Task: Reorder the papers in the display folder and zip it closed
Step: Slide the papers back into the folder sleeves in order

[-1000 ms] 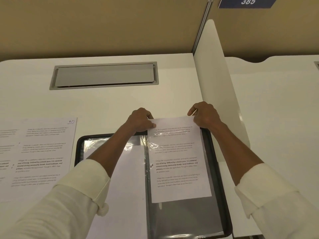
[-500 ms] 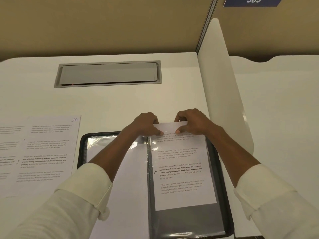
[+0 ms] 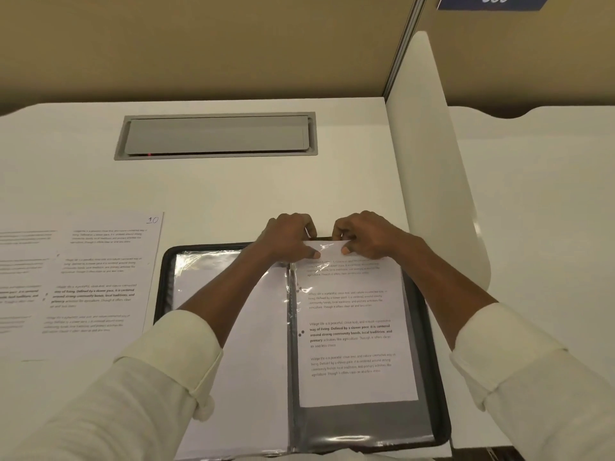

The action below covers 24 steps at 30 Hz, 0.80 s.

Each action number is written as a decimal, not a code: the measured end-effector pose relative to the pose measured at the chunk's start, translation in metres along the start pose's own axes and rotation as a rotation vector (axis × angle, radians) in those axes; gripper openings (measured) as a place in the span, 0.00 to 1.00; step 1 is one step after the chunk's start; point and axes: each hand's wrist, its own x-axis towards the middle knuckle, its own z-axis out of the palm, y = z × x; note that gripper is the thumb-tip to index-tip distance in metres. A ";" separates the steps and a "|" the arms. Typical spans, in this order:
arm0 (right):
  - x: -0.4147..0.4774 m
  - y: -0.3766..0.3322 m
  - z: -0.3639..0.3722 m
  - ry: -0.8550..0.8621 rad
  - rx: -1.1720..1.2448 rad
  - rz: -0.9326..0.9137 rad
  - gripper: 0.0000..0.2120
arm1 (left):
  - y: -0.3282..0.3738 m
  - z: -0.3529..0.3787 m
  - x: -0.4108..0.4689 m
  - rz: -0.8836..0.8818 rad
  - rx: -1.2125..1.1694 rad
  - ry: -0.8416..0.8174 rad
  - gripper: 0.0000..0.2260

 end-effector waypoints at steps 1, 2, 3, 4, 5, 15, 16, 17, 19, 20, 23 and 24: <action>0.001 -0.001 0.001 -0.022 -0.019 -0.007 0.11 | -0.001 0.001 -0.001 0.003 -0.005 0.008 0.20; 0.002 -0.003 0.002 -0.040 -0.026 -0.005 0.13 | -0.002 0.002 -0.002 0.007 -0.003 0.015 0.20; 0.002 -0.005 0.002 -0.053 -0.024 0.000 0.16 | -0.003 0.004 -0.002 0.009 0.003 0.019 0.20; 0.003 -0.009 0.003 -0.054 -0.020 0.006 0.20 | -0.004 0.005 -0.003 0.011 0.007 0.021 0.20; 0.003 -0.012 0.004 -0.043 -0.020 0.008 0.23 | -0.005 0.006 -0.003 0.014 0.006 0.024 0.20; 0.006 -0.020 0.012 -0.124 0.092 -0.026 0.11 | -0.010 0.013 -0.013 0.058 -0.062 0.045 0.17; 0.007 -0.020 0.010 -0.145 0.114 -0.017 0.10 | -0.012 0.015 -0.015 0.064 -0.092 0.063 0.15; 0.008 -0.020 0.009 -0.157 0.143 -0.003 0.11 | -0.013 0.016 -0.018 0.073 -0.127 0.091 0.13; 0.011 -0.021 0.008 -0.148 0.195 0.025 0.16 | -0.016 0.021 -0.027 0.091 -0.176 0.171 0.12; 0.013 -0.021 0.008 -0.132 0.204 0.032 0.18 | -0.017 0.024 -0.031 0.095 -0.177 0.212 0.13; 0.016 -0.027 0.010 -0.090 0.182 0.012 0.18 | -0.025 0.037 -0.044 0.107 -0.157 0.322 0.16; 0.017 -0.029 0.011 -0.092 0.175 0.006 0.17 | -0.029 0.041 -0.049 0.117 -0.151 0.351 0.17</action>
